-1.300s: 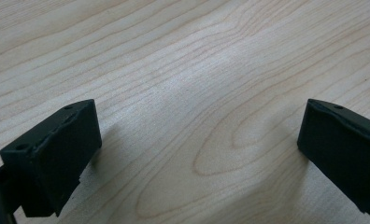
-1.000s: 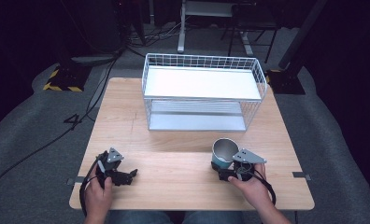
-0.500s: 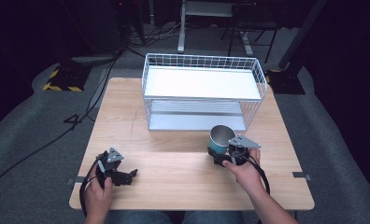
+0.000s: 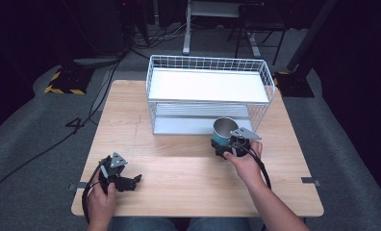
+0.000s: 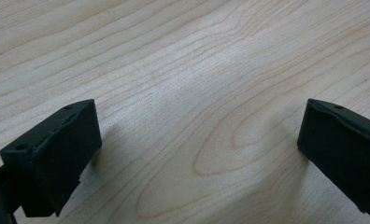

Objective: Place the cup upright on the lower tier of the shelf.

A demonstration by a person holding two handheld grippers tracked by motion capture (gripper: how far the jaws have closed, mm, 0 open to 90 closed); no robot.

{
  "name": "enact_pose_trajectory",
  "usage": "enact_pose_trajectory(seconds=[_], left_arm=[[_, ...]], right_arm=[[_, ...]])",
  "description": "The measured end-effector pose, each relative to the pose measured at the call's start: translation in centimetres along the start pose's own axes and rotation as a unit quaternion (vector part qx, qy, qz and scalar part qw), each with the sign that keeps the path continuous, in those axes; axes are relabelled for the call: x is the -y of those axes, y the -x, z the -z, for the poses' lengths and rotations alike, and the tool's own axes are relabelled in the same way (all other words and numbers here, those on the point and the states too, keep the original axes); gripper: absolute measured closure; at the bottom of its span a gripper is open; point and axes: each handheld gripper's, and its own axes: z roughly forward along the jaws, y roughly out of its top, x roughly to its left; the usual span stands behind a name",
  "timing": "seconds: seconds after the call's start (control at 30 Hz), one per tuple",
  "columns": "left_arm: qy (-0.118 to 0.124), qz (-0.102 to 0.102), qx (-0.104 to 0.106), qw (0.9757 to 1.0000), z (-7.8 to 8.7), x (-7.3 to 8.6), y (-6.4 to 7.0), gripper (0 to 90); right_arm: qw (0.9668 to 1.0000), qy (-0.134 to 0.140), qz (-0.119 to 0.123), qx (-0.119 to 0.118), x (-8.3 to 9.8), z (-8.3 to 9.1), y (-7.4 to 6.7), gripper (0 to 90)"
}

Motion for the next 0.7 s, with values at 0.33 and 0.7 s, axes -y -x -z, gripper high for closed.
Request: enact_pose_trajectory(seconds=[0.33,0.7], left_arm=[[0.000,-0.001,-0.001,1.0000,0.0,0.0,0.0,0.4],[0.000,0.000,-0.003,1.0000,0.0,0.1,0.1,0.4]], right_arm=[[0.9998,-0.007,0.017,0.007,-1.3,-2.2,-0.2,22.0],[0.9998,-0.008,0.019,0.003,-2.5,-4.7,0.0,22.0]])
